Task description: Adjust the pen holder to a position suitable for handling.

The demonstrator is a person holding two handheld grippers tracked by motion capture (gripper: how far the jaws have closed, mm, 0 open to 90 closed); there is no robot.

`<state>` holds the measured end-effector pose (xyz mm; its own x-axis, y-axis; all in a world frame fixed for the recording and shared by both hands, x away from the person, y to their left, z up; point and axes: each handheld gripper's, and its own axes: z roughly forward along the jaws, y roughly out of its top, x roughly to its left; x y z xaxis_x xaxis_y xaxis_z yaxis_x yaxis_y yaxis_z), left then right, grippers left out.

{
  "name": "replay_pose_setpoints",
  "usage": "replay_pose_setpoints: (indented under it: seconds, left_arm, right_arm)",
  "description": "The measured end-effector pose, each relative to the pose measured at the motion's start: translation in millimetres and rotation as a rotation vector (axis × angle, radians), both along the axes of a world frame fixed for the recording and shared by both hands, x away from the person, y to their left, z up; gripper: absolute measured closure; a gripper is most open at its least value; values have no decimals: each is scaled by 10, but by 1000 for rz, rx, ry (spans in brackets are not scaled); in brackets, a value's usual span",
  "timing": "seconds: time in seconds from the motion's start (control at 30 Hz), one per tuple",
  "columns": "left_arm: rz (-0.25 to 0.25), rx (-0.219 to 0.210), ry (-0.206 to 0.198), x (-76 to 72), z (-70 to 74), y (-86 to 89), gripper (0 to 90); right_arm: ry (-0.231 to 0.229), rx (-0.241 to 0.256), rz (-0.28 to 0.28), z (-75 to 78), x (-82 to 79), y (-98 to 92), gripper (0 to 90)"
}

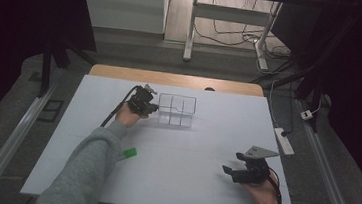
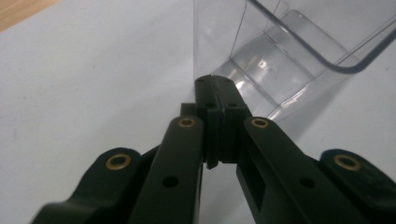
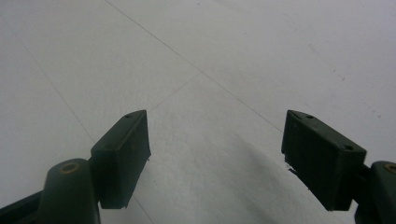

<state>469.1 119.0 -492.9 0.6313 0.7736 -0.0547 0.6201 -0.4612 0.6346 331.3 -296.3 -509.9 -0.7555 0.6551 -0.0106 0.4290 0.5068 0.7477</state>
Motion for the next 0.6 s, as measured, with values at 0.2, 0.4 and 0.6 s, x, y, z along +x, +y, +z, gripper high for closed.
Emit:
replay_pose_setpoints:
  seconds: [0.2,0.4,0.6]
  left_arm:
    - [-18,-5,0,25,3,-105,889]
    - [-22,-10,1,37,-5,-147,889]
    - [-24,4,-6,1,28,-49,889]
  right_arm:
    - [3,-1,0,-5,2,-1,228]
    - [3,-2,0,-6,3,-3,228]
    - [1,5,-4,-3,2,-12,228]
